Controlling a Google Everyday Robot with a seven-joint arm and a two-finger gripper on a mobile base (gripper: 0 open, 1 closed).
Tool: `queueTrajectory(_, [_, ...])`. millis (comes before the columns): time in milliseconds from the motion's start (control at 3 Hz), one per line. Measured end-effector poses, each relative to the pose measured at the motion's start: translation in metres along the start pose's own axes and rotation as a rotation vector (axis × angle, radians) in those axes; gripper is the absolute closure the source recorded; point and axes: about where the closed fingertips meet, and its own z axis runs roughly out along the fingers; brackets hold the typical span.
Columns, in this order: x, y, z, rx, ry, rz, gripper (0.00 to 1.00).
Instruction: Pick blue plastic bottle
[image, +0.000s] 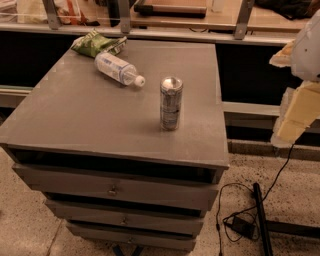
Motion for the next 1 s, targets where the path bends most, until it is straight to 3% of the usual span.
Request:
queueTrajectory(667, [-0.007,-0.003,0.001,0.011,-0.012,0.029,0.0])
queueTrajectory(1000, [-0.039,-0.024,0.004,0.029,-0.122,0.072,0.0])
